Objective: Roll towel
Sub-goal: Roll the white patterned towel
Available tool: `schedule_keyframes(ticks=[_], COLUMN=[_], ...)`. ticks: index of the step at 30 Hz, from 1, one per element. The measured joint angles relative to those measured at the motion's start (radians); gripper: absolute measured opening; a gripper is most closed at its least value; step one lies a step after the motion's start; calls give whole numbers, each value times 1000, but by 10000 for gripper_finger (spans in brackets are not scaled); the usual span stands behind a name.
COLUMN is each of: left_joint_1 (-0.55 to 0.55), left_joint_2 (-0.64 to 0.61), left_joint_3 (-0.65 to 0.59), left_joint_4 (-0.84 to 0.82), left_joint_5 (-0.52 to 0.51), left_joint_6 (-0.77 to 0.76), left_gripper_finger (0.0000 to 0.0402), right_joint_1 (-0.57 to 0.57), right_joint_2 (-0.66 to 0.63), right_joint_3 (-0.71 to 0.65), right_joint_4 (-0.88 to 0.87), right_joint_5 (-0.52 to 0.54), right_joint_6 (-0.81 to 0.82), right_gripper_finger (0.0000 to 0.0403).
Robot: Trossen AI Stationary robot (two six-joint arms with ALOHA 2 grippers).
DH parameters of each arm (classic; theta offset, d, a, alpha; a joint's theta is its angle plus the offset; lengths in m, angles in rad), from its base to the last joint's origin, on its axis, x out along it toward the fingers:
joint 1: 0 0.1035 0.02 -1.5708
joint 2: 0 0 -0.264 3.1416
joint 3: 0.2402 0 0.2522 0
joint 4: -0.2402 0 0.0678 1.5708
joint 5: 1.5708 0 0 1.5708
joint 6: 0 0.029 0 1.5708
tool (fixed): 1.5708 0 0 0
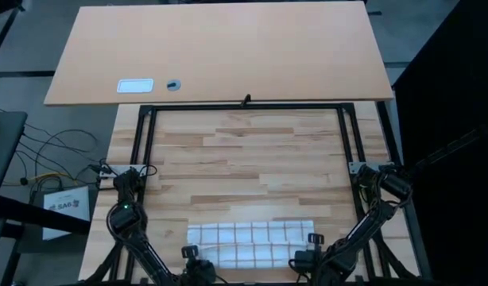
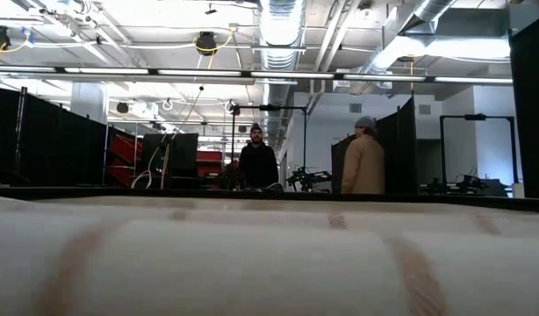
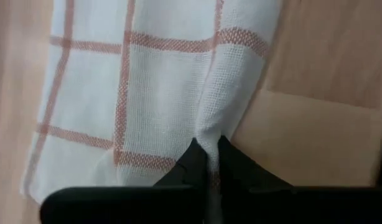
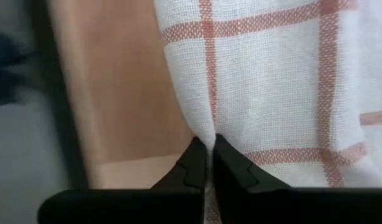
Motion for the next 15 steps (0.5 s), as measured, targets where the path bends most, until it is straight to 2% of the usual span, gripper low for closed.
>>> schedule_keyframes(ticks=[6, 15], left_joint_1=[-19, 2], left_joint_2=[-52, -177], left_joint_3=[12, 12], left_joint_4=[83, 99], left_joint_5=[76, 155], left_joint_6=[-66, -24], left_gripper_finger=[2, 1], right_joint_1=[12, 11], right_joint_2=[-10, -16], right_joint_3=[-2, 25], right_joint_4=[152, 194], right_joint_5=[-118, -211], right_joint_6=[27, 52], right_gripper_finger=[2, 0])
